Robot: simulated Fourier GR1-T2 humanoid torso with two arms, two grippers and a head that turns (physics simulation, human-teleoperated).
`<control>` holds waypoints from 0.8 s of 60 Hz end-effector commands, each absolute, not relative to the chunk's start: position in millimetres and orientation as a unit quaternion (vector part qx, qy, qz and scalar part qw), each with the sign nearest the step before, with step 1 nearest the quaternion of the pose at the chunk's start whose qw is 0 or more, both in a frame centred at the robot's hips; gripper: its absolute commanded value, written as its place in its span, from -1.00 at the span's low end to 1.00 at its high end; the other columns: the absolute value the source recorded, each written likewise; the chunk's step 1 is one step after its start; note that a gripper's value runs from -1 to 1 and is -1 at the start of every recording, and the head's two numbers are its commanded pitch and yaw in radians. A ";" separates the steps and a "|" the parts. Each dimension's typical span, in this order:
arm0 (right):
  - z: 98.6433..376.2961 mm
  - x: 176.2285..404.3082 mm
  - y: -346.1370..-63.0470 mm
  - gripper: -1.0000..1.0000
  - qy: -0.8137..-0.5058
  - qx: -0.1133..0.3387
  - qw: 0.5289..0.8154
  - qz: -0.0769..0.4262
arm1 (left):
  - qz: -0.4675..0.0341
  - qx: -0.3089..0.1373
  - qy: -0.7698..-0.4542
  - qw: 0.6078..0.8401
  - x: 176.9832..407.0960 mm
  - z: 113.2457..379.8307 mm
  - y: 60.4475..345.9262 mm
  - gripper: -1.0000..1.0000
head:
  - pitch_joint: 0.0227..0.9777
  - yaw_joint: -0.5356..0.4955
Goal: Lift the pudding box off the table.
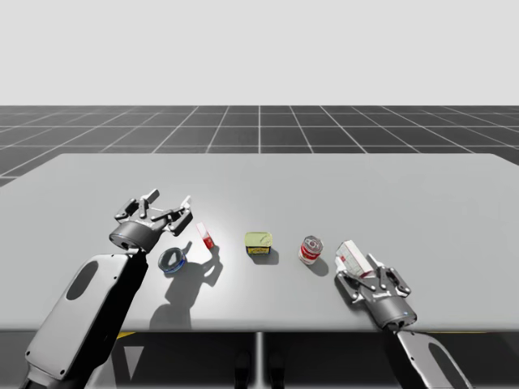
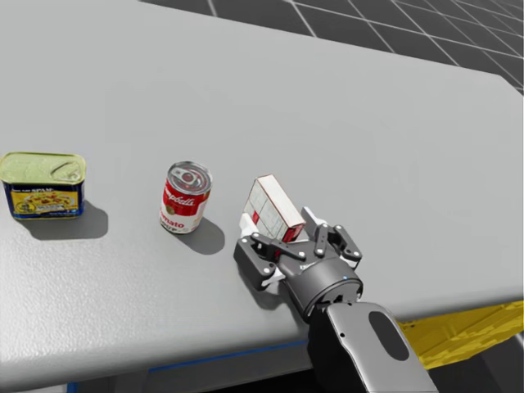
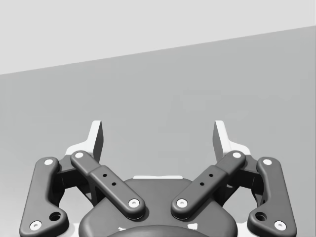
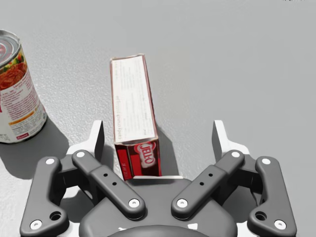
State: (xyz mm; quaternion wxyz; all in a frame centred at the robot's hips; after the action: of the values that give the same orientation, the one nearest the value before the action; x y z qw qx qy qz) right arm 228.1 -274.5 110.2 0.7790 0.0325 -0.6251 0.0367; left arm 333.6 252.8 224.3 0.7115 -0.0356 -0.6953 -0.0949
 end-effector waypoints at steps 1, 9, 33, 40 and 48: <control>105.4 236.4 -273.2 -0.80 -0.620 0.016 0.783 0.047 | -0.094 -0.035 -0.696 0.711 333.3 224.7 253.0 -1.00 | 0.77 -0.78; 101.8 228.1 -274.7 1.00 -0.598 0.018 0.800 0.041 | -0.095 -0.036 -0.696 0.710 333.1 225.1 252.9 -1.00 | 0.76 -0.78; 100.9 224.8 -275.9 1.00 -0.599 0.017 0.799 0.051 | -0.099 -0.036 -0.695 0.711 332.8 223.9 251.0 -1.00 | 0.17 -0.88; 100.5 224.1 -275.4 1.00 -0.600 0.016 0.798 0.054 | -0.098 -0.036 -0.695 0.711 332.2 223.5 250.4 -1.00 | 0.00 -0.90; 100.3 223.7 -274.8 1.00 -0.602 0.014 0.796 0.059 | -0.097 -0.037 -0.696 0.711 331.4 223.9 250.4 -1.00 | -0.09 -0.91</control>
State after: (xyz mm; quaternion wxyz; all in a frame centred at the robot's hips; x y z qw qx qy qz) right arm 230.4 -267.3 112.4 0.7811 0.0435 -0.6171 0.0844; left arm 332.2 250.2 223.9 0.7112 -0.0366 -0.6952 -0.0981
